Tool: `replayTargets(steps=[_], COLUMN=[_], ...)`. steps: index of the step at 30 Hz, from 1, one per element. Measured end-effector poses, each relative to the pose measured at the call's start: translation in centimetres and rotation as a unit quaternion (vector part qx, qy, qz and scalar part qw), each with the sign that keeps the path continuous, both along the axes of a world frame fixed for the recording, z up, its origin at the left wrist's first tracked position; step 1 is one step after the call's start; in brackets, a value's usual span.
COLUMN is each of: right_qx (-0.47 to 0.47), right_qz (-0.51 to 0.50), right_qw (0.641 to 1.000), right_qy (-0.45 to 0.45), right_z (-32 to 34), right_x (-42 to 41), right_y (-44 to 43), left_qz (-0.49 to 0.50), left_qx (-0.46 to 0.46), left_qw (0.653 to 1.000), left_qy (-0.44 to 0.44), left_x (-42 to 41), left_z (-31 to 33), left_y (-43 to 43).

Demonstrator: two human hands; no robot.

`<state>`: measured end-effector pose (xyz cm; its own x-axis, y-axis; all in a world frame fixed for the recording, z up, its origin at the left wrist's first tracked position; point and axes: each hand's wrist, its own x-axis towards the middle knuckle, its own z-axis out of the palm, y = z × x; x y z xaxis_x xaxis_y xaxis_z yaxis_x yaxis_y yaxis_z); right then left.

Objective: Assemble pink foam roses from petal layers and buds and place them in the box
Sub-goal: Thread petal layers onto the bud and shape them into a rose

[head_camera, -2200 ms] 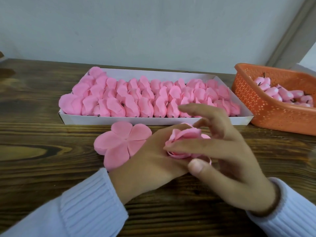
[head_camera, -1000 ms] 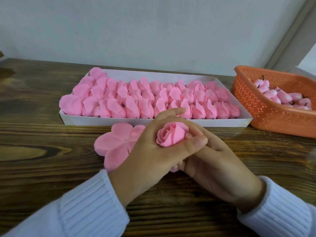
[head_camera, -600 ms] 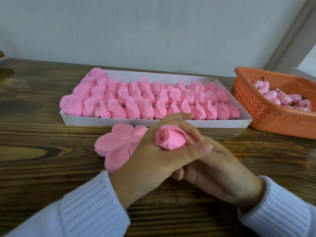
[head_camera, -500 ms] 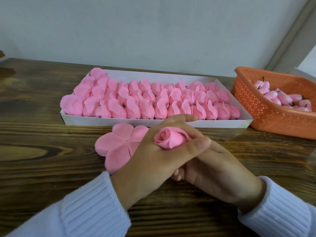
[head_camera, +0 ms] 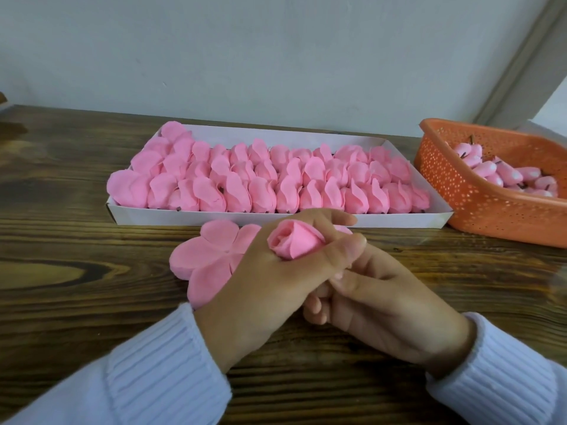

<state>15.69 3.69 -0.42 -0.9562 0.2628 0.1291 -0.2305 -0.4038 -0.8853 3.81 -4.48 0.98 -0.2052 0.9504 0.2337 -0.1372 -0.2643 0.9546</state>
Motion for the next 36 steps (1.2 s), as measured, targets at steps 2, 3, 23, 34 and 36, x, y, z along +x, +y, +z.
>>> replayTargets(steps=[2, 3, 23, 34, 36], right_qx=[-0.007, -0.011, 0.023, 0.082, 0.145], right_qz=[0.002, 0.005, 0.001, -0.017, -0.092], right_qw=[1.000, 1.000, 1.000, 0.996, 0.982], right_qy=[-0.009, -0.017, -0.011, -0.043, -0.081], right_z=[0.0, 0.1, 0.4, 0.6, 1.2], right_x=[0.0, -0.1, 0.0, 0.1, 0.2], right_y=[0.0, 0.0, -0.2, -0.2, 0.1], left_qz=[-0.012, -0.017, -0.027, 0.051, 0.150], left_qx=[0.001, 0.003, -0.014, -0.001, -0.039], left_qw=[1.000, 1.000, 1.000, 0.999, 0.988], left_qy=[-0.018, -0.021, -0.003, 0.005, -0.012], left_x=[0.1, 0.2, -0.1, -0.4, -1.5], left_z=[-0.1, -0.1, 0.5, 1.2, 1.5], left_y=[0.0, 0.0, -0.2, 0.4, 1.1])
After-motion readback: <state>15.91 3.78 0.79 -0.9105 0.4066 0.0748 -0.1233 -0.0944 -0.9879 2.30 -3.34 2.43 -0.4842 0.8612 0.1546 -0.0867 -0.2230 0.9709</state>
